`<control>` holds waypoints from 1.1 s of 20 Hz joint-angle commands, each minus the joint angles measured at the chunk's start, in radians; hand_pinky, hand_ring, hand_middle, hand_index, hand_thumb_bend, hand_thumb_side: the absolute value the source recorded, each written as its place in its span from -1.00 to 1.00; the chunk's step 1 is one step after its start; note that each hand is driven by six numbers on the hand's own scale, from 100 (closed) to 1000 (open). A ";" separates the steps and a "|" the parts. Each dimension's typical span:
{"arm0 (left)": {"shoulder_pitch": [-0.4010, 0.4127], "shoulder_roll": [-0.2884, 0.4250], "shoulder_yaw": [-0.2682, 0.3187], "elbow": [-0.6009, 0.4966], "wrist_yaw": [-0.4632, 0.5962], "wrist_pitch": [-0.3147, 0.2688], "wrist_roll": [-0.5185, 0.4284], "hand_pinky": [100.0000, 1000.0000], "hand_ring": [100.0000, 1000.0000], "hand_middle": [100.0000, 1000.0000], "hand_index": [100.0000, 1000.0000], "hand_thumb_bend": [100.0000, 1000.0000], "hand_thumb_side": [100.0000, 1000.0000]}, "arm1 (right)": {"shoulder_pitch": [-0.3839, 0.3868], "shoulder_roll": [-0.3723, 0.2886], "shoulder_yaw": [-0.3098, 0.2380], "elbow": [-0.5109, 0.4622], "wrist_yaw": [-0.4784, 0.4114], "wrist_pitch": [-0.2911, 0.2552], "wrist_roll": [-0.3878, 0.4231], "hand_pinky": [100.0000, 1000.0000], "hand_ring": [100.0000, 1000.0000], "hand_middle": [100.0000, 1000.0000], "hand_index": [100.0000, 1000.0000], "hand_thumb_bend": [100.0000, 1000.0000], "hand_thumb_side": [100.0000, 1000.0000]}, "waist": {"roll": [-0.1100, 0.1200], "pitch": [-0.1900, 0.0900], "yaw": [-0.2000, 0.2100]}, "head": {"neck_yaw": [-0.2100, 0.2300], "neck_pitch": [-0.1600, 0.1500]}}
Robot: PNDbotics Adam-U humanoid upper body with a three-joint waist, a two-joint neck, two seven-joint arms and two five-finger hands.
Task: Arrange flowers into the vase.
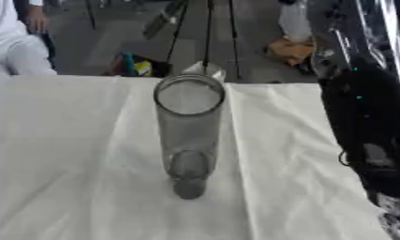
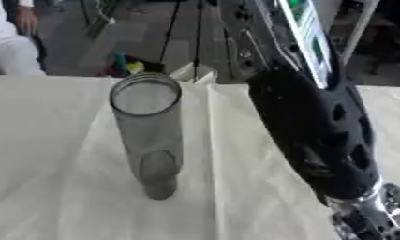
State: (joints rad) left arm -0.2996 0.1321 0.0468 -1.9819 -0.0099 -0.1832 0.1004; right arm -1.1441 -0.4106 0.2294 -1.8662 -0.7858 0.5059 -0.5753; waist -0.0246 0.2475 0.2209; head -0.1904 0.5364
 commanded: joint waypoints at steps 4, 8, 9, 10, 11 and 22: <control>-0.006 0.020 -0.001 -0.018 -0.004 0.001 0.004 0.03 0.29 0.46 0.79 -1.00 1.00 | -0.002 -0.024 0.006 -0.027 -0.005 0.029 -0.008 -1.00 -1.00 -1.00 -1.00 -0.25 -0.58 | -0.012 -0.032 -0.001 | 0.005 0.004; -0.005 0.018 -0.002 -0.018 -0.005 0.001 0.003 0.02 0.29 0.46 0.79 -1.00 1.00 | 0.007 -0.034 0.013 -0.021 0.027 0.029 0.002 -1.00 -1.00 -1.00 -1.00 -0.24 -0.55 | -0.012 -0.028 0.004 | 0.002 -0.001; -0.005 0.017 -0.002 -0.018 -0.005 0.001 0.003 0.02 0.29 0.46 0.79 -1.00 1.00 | 0.009 -0.035 0.015 -0.016 0.036 0.029 0.006 -1.00 -1.00 -1.00 -1.00 -0.24 -0.54 | -0.012 -0.027 0.005 | 0.001 0.000; -0.005 0.017 -0.002 -0.018 -0.006 0.000 0.003 0.02 0.29 0.46 0.79 -1.00 1.00 | 0.010 -0.037 0.017 -0.011 0.045 0.029 0.012 -1.00 -1.00 -1.00 -1.00 -0.24 -0.54 | -0.012 -0.026 0.006 | 0.001 0.001; -0.004 0.016 -0.002 -0.018 -0.006 0.001 0.003 0.02 0.29 0.46 0.79 -1.00 1.00 | 0.012 -0.041 0.020 -0.007 0.051 0.031 0.018 -1.00 -1.00 -1.00 -1.00 -0.24 -0.54 | -0.013 -0.025 0.007 | 0.002 0.002; -0.002 0.025 0.002 -0.018 -0.013 0.003 0.008 0.02 0.28 0.46 0.79 -1.00 1.00 | 0.013 -0.103 0.039 0.018 0.027 0.093 0.108 -1.00 -1.00 -1.00 -1.00 -0.23 -0.49 | -0.023 -0.028 -0.006 | 0.020 0.011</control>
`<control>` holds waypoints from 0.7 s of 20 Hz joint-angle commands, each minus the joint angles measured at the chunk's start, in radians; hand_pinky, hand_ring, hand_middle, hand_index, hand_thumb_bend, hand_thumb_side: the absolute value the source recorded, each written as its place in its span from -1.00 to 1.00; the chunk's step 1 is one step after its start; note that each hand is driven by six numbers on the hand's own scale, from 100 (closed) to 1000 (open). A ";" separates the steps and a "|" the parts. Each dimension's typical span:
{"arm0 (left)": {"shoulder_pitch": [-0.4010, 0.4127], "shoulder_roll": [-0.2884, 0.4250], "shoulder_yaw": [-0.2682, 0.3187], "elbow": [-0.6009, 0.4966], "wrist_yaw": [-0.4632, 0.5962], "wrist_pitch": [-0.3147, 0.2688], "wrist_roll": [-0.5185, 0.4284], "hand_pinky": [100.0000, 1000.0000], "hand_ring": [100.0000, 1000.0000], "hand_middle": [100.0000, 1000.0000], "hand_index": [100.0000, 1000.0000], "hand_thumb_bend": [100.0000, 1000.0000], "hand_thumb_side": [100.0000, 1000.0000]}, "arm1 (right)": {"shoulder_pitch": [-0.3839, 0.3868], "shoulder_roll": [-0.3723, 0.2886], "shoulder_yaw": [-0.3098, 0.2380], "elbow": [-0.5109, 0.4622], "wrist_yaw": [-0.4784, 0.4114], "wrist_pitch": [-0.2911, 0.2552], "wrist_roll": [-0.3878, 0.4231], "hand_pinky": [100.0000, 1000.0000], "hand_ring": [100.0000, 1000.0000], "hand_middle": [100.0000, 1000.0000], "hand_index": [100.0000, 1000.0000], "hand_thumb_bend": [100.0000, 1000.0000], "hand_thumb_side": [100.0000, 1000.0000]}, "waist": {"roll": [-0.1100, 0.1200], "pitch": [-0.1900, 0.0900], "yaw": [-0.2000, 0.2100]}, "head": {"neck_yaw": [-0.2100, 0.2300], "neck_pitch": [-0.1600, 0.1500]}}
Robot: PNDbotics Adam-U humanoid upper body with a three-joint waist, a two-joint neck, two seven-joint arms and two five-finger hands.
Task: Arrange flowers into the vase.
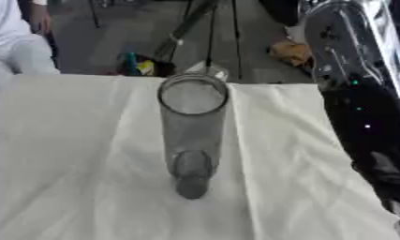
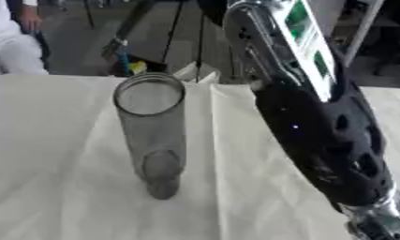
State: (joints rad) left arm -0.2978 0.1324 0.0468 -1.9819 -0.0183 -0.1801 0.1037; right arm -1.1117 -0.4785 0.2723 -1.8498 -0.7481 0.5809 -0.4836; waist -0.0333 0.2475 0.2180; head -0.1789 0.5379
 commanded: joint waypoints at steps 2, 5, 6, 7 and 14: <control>-0.002 0.030 0.004 -0.018 -0.006 0.000 0.007 0.02 0.28 0.46 0.79 -1.00 1.00 | -0.013 -0.044 -0.001 0.002 -0.022 0.030 0.031 -1.00 -1.00 -1.00 -1.00 -0.21 -0.47 | -0.017 -0.031 -0.011 | 0.015 0.011; 0.000 0.035 0.005 -0.018 -0.009 0.001 0.009 0.02 0.28 0.46 0.79 -1.00 1.00 | -0.010 -0.051 -0.002 -0.002 -0.034 0.040 0.039 -1.00 -1.00 -1.00 -1.00 -0.23 -0.49 | -0.020 -0.034 -0.019 | 0.027 0.014; 0.001 0.036 0.006 -0.018 -0.009 0.001 0.010 0.02 0.28 0.46 0.79 -1.00 1.00 | -0.010 -0.052 -0.002 -0.003 -0.036 0.042 0.040 -1.00 -1.00 -1.00 -1.00 -0.23 -0.49 | -0.021 -0.034 -0.020 | 0.029 0.014; 0.001 0.036 0.006 -0.018 -0.010 0.001 0.010 0.02 0.28 0.46 0.79 -1.00 1.00 | -0.009 -0.053 -0.003 -0.005 -0.038 0.043 0.040 -1.00 -1.00 -1.00 -1.00 -0.23 -0.49 | -0.021 -0.034 -0.020 | 0.030 0.015; 0.003 0.041 0.006 -0.018 -0.011 0.002 0.012 0.02 0.28 0.46 0.79 -1.00 1.00 | -0.012 -0.055 -0.005 0.001 -0.056 0.050 0.028 -1.00 -1.00 -1.00 -1.00 -0.23 -0.50 | -0.021 -0.040 -0.033 | 0.042 0.016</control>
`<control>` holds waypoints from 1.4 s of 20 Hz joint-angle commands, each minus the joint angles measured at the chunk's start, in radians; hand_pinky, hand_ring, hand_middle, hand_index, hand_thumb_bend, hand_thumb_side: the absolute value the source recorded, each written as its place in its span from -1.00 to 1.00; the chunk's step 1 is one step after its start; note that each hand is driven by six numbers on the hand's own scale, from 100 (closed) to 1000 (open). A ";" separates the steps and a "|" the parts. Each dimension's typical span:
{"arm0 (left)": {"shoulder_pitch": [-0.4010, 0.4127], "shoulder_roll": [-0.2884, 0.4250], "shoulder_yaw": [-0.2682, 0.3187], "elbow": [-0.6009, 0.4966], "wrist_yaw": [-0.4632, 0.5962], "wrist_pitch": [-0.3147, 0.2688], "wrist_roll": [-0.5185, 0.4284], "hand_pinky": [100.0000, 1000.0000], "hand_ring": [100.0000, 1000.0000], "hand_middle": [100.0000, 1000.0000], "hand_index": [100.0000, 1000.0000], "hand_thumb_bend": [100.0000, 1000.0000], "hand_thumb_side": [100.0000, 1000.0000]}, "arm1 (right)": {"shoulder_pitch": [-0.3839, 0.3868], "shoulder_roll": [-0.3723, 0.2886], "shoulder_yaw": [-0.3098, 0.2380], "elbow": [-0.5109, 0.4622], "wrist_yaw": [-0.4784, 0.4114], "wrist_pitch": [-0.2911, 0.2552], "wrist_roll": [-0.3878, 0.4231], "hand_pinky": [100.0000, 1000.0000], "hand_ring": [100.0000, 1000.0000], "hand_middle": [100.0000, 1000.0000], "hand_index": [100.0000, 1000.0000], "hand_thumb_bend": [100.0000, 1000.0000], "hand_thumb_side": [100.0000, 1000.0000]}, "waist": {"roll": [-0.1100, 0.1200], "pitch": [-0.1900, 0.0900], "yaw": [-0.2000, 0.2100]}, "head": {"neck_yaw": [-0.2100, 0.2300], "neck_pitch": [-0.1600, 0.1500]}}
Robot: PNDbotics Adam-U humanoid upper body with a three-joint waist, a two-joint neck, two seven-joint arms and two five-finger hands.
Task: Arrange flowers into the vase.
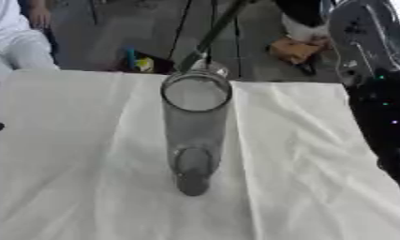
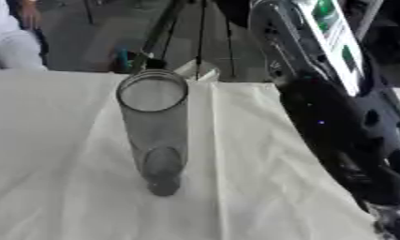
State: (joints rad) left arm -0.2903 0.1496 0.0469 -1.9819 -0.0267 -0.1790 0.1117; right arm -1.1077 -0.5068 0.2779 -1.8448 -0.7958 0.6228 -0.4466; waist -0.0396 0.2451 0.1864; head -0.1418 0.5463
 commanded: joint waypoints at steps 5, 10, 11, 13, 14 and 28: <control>-0.006 0.024 0.005 -0.018 -0.003 0.001 0.004 0.02 0.29 0.46 0.78 -1.00 1.00 | -0.012 -0.027 -0.006 0.012 -0.007 0.016 -0.008 -1.00 -1.00 -1.00 -1.00 -0.23 -0.50 | -0.015 -0.036 -0.001 | 0.004 0.007; -0.006 0.020 0.004 -0.018 -0.004 0.001 0.003 0.02 0.29 0.46 0.78 -1.00 1.00 | -0.004 -0.030 0.007 0.044 0.014 0.026 0.002 -1.00 -1.00 -1.00 -1.00 -0.22 -0.50 | -0.015 -0.031 0.008 | -0.001 0.006; -0.005 0.020 0.004 -0.018 -0.005 0.001 0.003 0.02 0.29 0.46 0.78 -1.00 1.00 | -0.003 -0.032 0.010 0.050 0.022 0.027 0.005 -1.00 -1.00 -1.00 -1.00 -0.22 -0.50 | -0.015 -0.030 0.009 | -0.001 0.008; -0.005 0.019 0.004 -0.018 -0.006 0.001 0.003 0.02 0.29 0.46 0.78 -1.00 1.00 | 0.000 -0.036 0.014 0.058 0.033 0.027 0.014 -1.00 -1.00 -1.00 -1.00 -0.22 -0.50 | -0.016 -0.027 0.011 | -0.002 0.010; -0.005 0.018 0.004 -0.018 -0.006 0.001 0.003 0.02 0.29 0.46 0.78 -1.00 1.00 | 0.001 -0.037 0.015 0.061 0.039 0.027 0.018 -1.00 -1.00 -1.00 -1.00 -0.21 -0.49 | -0.017 -0.025 0.012 | -0.002 0.010; -0.003 0.005 0.001 -0.018 -0.012 0.004 0.000 0.01 0.29 0.45 0.78 -1.00 1.00 | 0.013 -0.042 0.021 0.102 0.097 0.022 0.058 -1.00 -1.00 -1.00 -1.00 -0.21 -0.50 | -0.015 -0.004 0.023 | -0.018 -0.002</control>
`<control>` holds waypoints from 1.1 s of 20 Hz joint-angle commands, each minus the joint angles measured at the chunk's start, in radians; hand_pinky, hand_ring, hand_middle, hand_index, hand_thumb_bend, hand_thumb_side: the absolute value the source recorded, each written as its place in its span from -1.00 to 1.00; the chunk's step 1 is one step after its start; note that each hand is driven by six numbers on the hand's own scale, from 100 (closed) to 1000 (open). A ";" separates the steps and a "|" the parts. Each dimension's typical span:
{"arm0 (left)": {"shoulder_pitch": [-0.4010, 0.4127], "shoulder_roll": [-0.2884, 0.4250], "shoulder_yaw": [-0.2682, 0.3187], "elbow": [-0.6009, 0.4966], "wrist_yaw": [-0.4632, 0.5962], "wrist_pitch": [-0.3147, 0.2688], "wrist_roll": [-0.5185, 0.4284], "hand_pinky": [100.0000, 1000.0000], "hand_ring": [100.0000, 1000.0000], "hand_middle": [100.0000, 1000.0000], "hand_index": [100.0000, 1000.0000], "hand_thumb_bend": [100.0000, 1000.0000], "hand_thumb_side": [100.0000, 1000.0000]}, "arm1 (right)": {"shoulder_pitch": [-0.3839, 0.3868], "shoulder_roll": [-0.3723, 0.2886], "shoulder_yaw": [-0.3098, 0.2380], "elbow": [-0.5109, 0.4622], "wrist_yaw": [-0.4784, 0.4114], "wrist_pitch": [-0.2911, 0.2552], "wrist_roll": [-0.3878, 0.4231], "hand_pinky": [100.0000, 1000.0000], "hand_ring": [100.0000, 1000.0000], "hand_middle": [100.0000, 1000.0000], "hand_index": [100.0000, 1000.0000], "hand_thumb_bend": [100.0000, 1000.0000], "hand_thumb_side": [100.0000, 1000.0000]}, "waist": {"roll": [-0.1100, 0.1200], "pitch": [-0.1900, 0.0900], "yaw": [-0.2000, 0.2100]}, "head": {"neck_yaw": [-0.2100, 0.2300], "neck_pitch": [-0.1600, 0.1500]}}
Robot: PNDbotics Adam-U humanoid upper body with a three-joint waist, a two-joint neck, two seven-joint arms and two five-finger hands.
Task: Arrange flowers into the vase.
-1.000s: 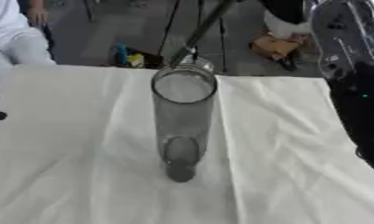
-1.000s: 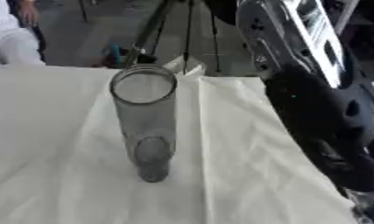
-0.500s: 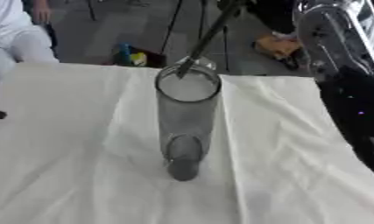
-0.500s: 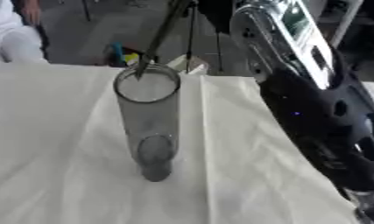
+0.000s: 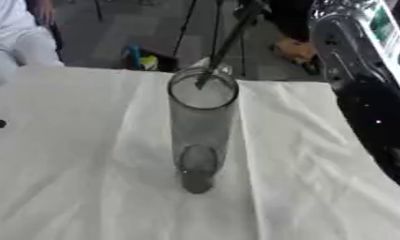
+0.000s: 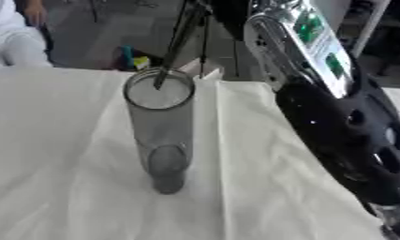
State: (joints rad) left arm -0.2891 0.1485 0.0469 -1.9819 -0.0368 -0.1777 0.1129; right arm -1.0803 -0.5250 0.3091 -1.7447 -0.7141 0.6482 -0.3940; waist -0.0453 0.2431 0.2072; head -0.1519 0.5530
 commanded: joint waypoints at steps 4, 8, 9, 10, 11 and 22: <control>-0.003 0.001 0.000 -0.018 -0.003 0.003 -0.003 0.01 0.29 0.45 0.78 -1.00 1.00 | -0.013 -0.020 -0.010 0.016 0.029 -0.007 0.014 -1.00 -1.00 -1.00 -1.00 -0.20 -0.50 | -0.009 0.004 0.009 | -0.019 -0.016; -0.002 -0.003 -0.001 -0.018 -0.005 0.004 -0.004 0.01 0.29 0.45 0.78 -1.00 1.00 | -0.013 -0.014 -0.009 0.036 0.038 -0.007 0.026 -1.00 -1.00 -1.00 -1.00 -0.21 -0.53 | -0.009 0.011 0.016 | -0.026 -0.021; -0.001 -0.004 -0.001 -0.018 -0.005 0.004 -0.004 0.01 0.29 0.45 0.78 -1.00 1.00 | -0.013 -0.011 -0.010 0.041 0.038 -0.007 0.029 -1.00 -1.00 -1.00 -1.00 -0.21 -0.54 | -0.009 0.012 0.018 | -0.028 -0.022; -0.001 -0.005 -0.002 -0.018 -0.006 0.004 -0.004 0.01 0.29 0.45 0.79 -1.00 1.00 | -0.013 -0.009 -0.010 0.045 0.038 -0.006 0.031 -1.00 -1.00 -1.00 -1.00 -0.21 -0.54 | -0.009 0.014 0.020 | -0.029 -0.023; -0.001 -0.006 -0.002 -0.018 -0.006 0.004 -0.005 0.01 0.29 0.46 0.79 -1.00 1.00 | -0.014 -0.006 -0.010 0.049 0.039 -0.006 0.033 -1.00 -1.00 -1.00 -1.00 -0.22 -0.55 | -0.009 0.016 0.022 | -0.029 -0.024; -0.002 -0.010 -0.004 -0.018 -0.008 0.008 -0.007 0.02 0.29 0.46 0.79 -1.00 1.00 | -0.025 0.013 -0.005 0.065 0.025 0.012 0.033 -1.00 -1.00 -1.00 -1.00 -0.21 -0.55 | -0.016 0.024 0.024 | -0.030 -0.019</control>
State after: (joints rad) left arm -0.2829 0.1311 0.0468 -1.9819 -0.0451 -0.1713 0.1064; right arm -1.0800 -0.5042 0.3097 -1.6778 -0.6865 0.6563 -0.3577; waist -0.0469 0.2709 0.2314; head -0.1790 0.5390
